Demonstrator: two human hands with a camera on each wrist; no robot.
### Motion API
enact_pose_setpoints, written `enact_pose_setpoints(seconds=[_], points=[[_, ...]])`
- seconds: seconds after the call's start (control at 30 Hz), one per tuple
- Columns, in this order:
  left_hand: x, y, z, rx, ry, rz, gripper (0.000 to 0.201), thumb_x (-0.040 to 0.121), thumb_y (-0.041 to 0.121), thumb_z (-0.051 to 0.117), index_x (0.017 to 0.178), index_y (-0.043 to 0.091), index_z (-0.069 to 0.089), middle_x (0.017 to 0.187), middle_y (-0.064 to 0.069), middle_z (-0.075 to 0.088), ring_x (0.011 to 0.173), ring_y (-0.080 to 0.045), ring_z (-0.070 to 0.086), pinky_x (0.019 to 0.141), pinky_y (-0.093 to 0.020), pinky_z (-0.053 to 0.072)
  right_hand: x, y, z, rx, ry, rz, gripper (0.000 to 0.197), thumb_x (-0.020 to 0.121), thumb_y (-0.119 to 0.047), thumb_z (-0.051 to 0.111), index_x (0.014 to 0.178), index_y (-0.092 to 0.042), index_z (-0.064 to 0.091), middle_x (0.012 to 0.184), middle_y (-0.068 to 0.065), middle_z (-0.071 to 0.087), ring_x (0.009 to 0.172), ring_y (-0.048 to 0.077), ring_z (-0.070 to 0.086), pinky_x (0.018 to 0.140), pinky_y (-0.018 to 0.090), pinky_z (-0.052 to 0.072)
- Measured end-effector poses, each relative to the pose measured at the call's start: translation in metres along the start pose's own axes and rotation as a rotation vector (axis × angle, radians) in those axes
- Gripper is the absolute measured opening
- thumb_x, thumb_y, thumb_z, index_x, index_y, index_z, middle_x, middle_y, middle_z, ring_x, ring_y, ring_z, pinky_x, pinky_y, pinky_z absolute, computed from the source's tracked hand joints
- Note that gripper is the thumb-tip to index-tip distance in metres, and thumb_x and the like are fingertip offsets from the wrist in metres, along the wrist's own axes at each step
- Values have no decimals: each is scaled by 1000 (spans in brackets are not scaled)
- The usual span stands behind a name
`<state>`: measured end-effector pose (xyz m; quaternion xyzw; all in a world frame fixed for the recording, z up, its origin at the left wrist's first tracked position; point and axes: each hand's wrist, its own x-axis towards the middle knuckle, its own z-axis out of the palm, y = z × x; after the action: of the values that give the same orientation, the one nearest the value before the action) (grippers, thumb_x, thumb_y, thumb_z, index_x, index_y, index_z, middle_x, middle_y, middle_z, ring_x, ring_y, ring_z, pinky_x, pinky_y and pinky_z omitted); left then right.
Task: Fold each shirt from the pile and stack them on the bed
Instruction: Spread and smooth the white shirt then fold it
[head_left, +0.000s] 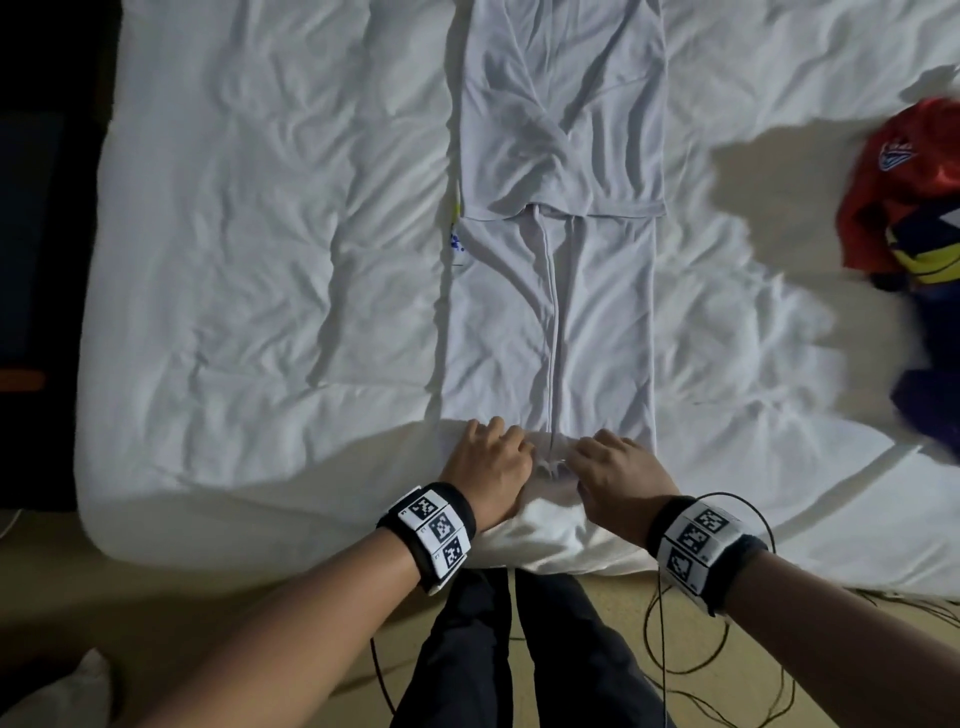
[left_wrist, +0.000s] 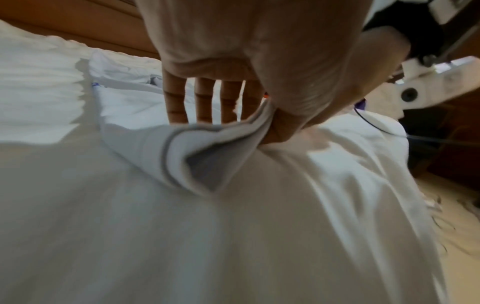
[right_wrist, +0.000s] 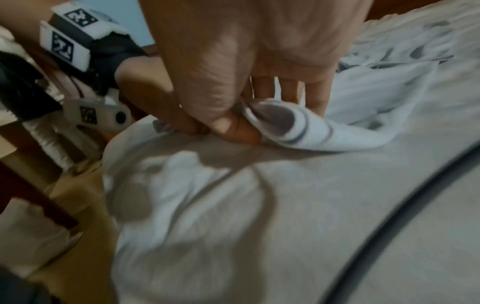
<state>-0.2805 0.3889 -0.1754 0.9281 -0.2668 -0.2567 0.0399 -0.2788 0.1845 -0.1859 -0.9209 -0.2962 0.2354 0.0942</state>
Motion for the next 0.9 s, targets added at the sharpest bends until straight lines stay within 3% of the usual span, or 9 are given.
enact_pose_setpoints(seconds=[0.1, 0.17, 0.3, 0.37, 0.47, 0.57, 0.7, 0.8, 0.9], points=[[11, -6, -21, -96, -59, -95, 15, 86, 9, 58, 95, 12, 70, 94, -7, 66, 91, -33, 61, 77, -40, 44, 9, 0, -26, 75, 9, 111, 14, 78, -8, 63, 88, -13, 71, 71, 1, 63, 64, 27, 62, 47, 34, 49], [21, -16, -35, -161, -19, -144, 26, 89, 13, 55, 112, 16, 68, 103, -7, 68, 97, -33, 63, 80, -39, 46, 18, 6, -43, 95, -3, 188, 20, 83, -11, 58, 98, -17, 70, 82, 1, 66, 75, 29, 65, 53, 32, 44], [44, -42, -74, -246, 71, -188, 3, 89, 14, 55, 91, 16, 55, 97, -8, 66, 93, -35, 63, 69, -36, 43, 40, 27, -80, 133, 28, 271, 23, 84, -10, 54, 102, -19, 65, 89, -1, 65, 82, 29, 64, 58, 32, 35], [60, -58, -92, -261, 101, -233, 14, 88, 13, 55, 83, 18, 43, 93, -8, 65, 88, -37, 62, 65, -35, 37, 55, 42, -96, 130, 58, 305, 21, 82, -10, 54, 99, -18, 63, 88, -1, 63, 81, 30, 63, 57, 32, 34], [86, -83, -115, -271, 136, -294, 14, 86, 12, 54, 80, 17, 43, 89, -9, 63, 85, -38, 60, 66, -34, 33, 81, 66, -116, 154, 116, 356, 20, 84, -10, 52, 98, -18, 63, 89, 0, 63, 81, 32, 63, 59, 34, 38], [114, -106, -131, -314, 170, -339, 19, 86, 10, 51, 76, 19, 38, 78, -5, 51, 78, -38, 53, 67, -35, 34, 110, 91, -132, 199, 212, 399, 19, 88, -10, 50, 98, -17, 65, 92, 3, 66, 80, 34, 62, 62, 37, 46], [148, -138, -145, -362, 256, -392, 11, 87, 11, 52, 88, 22, 53, 87, -5, 55, 79, -36, 54, 69, -35, 38, 148, 128, -144, 305, 348, 427, 18, 92, -13, 51, 100, -19, 66, 95, 5, 69, 83, 33, 61, 67, 38, 50], [172, -159, -149, -407, 292, -472, 12, 85, 12, 53, 81, 19, 44, 80, -1, 52, 75, -35, 51, 67, -35, 39, 173, 153, -145, 362, 393, 452, 17, 92, -13, 52, 101, -19, 66, 92, 2, 63, 84, 31, 59, 69, 39, 49], [194, -177, -148, -499, 350, -551, 5, 82, 15, 55, 82, 20, 57, 80, -6, 62, 82, -42, 58, 69, -37, 48, 196, 175, -143, 418, 428, 482, 15, 93, -14, 55, 102, -17, 67, 93, 2, 60, 86, 29, 58, 72, 39, 47]])
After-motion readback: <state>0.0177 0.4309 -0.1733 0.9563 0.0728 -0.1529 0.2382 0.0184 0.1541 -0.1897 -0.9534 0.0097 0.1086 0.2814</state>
